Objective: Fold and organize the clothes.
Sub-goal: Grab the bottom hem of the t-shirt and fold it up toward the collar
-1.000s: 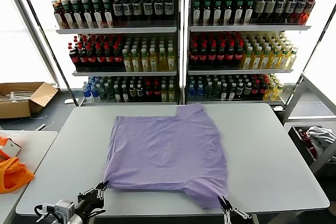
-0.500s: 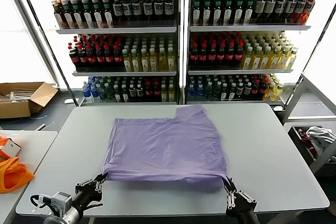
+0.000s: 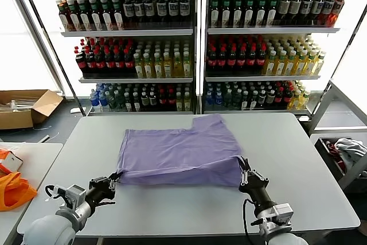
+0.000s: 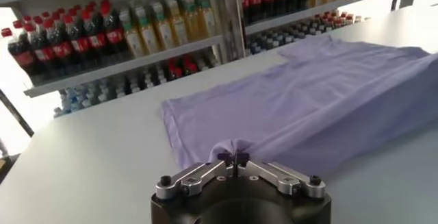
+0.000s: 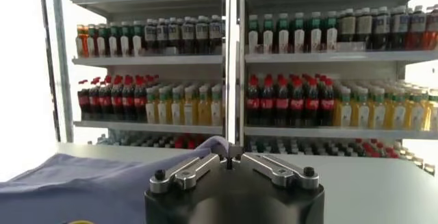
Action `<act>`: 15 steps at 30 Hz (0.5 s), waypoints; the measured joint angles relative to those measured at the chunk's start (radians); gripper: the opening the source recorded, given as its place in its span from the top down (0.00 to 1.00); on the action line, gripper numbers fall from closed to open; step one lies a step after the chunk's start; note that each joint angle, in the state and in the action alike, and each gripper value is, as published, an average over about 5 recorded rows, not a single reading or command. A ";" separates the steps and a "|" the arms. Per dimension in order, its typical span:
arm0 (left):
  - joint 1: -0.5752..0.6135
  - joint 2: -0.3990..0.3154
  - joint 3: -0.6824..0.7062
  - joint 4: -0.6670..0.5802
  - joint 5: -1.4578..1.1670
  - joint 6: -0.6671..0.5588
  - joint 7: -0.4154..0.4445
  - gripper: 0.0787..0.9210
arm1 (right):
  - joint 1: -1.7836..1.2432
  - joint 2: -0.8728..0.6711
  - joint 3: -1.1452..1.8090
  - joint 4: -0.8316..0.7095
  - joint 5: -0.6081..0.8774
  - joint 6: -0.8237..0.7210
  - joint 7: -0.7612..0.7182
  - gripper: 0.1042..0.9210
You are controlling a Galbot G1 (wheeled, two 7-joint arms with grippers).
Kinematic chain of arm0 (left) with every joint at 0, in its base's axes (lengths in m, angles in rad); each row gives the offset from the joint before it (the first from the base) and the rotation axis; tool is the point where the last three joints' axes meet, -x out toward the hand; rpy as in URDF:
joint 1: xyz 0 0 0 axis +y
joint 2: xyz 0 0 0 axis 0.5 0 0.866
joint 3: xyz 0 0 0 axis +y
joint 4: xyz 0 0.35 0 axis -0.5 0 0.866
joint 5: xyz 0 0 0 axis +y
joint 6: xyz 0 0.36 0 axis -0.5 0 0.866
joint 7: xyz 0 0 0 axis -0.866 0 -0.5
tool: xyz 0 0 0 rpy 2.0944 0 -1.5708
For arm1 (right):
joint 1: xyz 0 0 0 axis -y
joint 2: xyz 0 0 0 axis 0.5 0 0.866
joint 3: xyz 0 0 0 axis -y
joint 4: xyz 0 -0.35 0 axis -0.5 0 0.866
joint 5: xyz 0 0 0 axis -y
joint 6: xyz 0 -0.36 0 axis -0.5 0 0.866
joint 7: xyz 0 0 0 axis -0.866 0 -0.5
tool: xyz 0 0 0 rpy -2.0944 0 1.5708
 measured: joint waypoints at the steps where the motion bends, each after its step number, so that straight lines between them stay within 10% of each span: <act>1: -0.020 0.001 0.012 0.017 0.001 -0.001 0.003 0.99 | 0.020 0.002 -0.010 -0.020 -0.002 -0.005 -0.002 0.99; 15: -0.160 0.009 0.066 0.175 0.021 -0.012 -0.004 0.60 | 0.147 0.005 -0.069 -0.138 -0.024 -0.087 -0.002 0.55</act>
